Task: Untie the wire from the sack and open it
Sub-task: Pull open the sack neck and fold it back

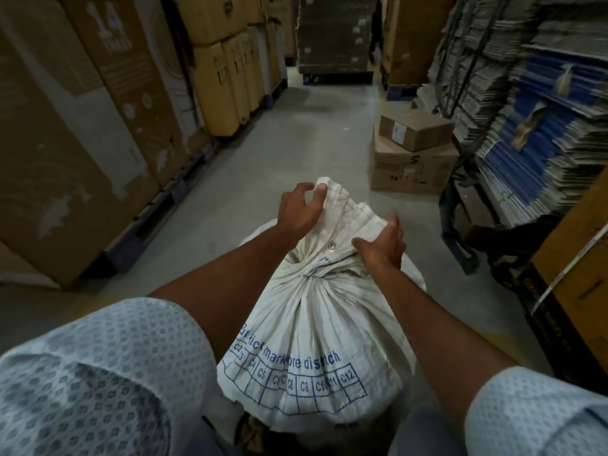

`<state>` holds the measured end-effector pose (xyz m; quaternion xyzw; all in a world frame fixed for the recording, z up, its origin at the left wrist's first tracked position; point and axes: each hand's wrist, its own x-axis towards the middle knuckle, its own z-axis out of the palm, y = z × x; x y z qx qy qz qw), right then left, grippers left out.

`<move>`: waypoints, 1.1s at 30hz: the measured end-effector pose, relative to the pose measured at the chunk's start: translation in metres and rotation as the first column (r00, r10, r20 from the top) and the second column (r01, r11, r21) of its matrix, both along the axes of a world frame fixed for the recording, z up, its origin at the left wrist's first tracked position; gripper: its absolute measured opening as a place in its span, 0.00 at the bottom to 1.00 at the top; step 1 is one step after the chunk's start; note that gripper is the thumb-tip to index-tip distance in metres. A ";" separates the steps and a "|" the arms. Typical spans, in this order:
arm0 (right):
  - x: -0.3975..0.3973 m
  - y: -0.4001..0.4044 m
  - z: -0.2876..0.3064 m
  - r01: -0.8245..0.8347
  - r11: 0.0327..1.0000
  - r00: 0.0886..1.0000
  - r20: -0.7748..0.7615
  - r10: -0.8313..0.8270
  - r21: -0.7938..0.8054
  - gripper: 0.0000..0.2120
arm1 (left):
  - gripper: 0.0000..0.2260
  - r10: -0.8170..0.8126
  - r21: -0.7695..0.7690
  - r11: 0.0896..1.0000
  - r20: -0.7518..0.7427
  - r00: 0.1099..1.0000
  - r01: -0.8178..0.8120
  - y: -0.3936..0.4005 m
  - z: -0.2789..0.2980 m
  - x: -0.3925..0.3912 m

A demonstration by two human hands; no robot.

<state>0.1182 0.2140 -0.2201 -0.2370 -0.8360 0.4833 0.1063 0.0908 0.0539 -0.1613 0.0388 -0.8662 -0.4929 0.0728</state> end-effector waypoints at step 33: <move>0.117 -0.086 -0.029 -0.533 0.374 0.396 -0.166 0.903 0.759 0.04 | 0.54 -0.330 -0.690 0.411 0.497 0.802 0.596 0.024 -0.008 0.025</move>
